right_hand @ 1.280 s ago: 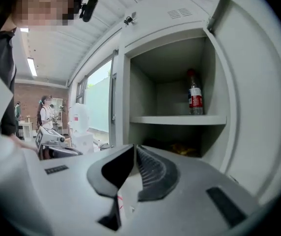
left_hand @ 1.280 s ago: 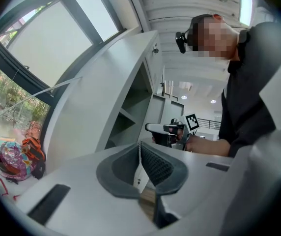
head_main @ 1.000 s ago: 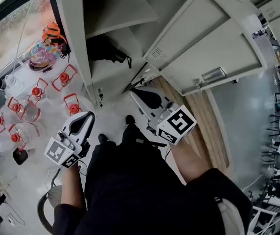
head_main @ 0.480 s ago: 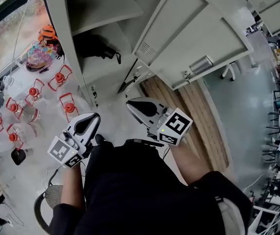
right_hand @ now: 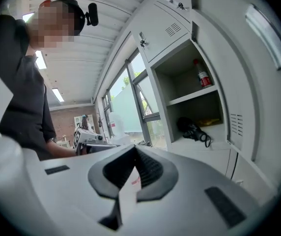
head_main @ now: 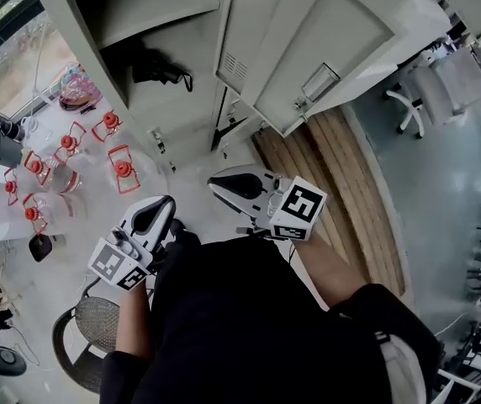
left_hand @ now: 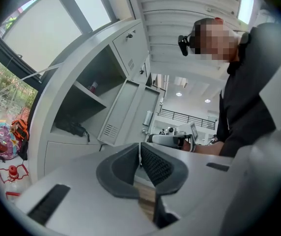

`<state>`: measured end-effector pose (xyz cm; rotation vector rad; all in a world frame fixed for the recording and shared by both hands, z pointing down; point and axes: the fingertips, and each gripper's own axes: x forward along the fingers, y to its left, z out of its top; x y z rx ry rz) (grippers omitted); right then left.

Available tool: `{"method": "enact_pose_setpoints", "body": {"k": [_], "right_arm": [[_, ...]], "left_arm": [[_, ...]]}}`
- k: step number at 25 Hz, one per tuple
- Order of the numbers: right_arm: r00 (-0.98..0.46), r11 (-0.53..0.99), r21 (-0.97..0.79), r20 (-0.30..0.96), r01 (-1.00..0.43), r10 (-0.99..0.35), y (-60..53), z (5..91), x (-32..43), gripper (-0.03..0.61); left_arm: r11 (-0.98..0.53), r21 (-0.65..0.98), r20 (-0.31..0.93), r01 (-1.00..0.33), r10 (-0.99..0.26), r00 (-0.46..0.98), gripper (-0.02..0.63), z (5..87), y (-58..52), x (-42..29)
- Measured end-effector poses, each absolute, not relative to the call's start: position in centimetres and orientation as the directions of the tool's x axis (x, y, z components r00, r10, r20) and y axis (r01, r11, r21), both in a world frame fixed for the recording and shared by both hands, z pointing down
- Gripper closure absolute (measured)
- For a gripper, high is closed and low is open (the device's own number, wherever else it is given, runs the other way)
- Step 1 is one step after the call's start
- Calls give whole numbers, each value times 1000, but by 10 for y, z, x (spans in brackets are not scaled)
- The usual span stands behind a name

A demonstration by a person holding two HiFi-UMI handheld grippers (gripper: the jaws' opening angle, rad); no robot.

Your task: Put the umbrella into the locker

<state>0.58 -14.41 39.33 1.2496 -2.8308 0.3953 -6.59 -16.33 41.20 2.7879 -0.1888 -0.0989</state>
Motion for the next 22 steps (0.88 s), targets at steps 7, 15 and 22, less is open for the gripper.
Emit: {"method": "enact_pose_setpoints", "body": {"k": [7, 15, 22], "right_arm": [[-711, 677, -244, 83, -694, -699, -90, 400, 22, 567], [-724, 692, -242, 69, -680, -687, -30, 410, 33, 566], [-723, 693, -227, 94, -685, -684, 10, 414, 35, 568]], "left_arm": [[-926, 346, -29, -148, -168, 985, 589, 416, -102, -43], [-919, 353, -8, -173, -188, 982, 589, 423, -32, -36], [-907, 370, 1, -199, -214, 977, 589, 426, 13, -46]]}}
